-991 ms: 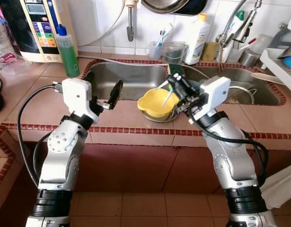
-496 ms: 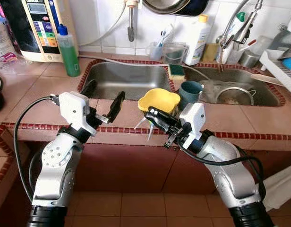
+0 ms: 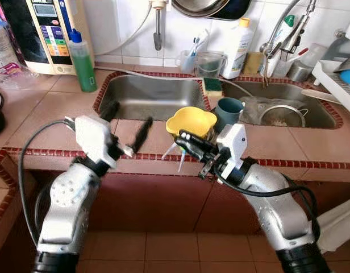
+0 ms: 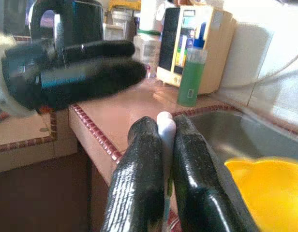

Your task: Kitchen organization

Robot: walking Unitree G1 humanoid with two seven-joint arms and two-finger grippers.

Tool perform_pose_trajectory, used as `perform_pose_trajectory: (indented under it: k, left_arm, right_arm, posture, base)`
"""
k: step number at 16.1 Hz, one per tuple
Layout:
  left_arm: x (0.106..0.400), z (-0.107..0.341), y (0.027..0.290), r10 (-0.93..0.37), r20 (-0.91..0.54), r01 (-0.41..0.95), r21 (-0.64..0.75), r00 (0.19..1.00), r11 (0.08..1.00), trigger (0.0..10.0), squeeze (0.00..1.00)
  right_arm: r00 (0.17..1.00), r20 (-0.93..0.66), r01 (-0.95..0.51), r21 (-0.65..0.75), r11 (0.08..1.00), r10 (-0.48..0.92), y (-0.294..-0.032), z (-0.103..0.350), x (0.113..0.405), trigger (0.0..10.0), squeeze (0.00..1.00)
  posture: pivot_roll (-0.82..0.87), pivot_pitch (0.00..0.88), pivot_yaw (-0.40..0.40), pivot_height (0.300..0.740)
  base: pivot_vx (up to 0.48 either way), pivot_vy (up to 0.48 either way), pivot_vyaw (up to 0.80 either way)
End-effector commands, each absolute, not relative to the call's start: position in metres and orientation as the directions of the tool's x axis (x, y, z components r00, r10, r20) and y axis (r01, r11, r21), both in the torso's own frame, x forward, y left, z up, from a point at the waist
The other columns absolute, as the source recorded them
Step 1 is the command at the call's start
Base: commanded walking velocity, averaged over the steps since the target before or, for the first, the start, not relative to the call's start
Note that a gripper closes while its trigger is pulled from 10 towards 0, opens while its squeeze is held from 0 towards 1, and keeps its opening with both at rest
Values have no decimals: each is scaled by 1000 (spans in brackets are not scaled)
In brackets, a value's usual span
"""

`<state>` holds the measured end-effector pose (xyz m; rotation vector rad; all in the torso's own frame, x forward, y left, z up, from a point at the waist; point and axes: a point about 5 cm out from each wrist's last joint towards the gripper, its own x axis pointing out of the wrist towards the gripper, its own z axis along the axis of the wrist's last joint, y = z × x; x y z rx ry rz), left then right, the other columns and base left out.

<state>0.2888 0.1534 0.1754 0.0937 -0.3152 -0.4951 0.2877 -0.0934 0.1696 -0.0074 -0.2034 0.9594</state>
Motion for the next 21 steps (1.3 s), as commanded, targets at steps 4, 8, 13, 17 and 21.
perform_pose_trajectory:
  k: [4,8,13,17,21]
  left_arm:
    - [282,142,146,-535,135,511,177,834,841,10000,0]
    - [270,84,144,-551,-42,551,132,834,824,10000,0]
    - [251,0,146,-501,-376,571,99,780,815,10000,0]
    - [238,-37,146,-394,-562,496,34,727,867,10000,0]
    - [215,-64,149,-275,-705,334,-58,654,941,10000,0]
  right_arm:
    - [616,73,-787,14,616,785,-104,132,287,10000,0]
    - [678,-74,-723,109,682,731,-117,79,286,10000,0]
    - [756,-374,-545,96,833,538,-149,3,268,10000,0]
    - [786,-524,-352,55,935,327,-171,-28,253,10000,0]
    - [733,-674,-179,-56,982,95,-193,-57,221,10000,0]
  posture:
    - [-32,0,-18,740]
    - [-31,0,-17,740]
    - [-30,0,-21,740]
    - [-47,0,-6,740]
    - [-77,0,20,740]
  base:
    - [0,0,0]
    - [0,0,0]
    - [0,0,0]
    - [0,0,0]
    - [0,0,0]
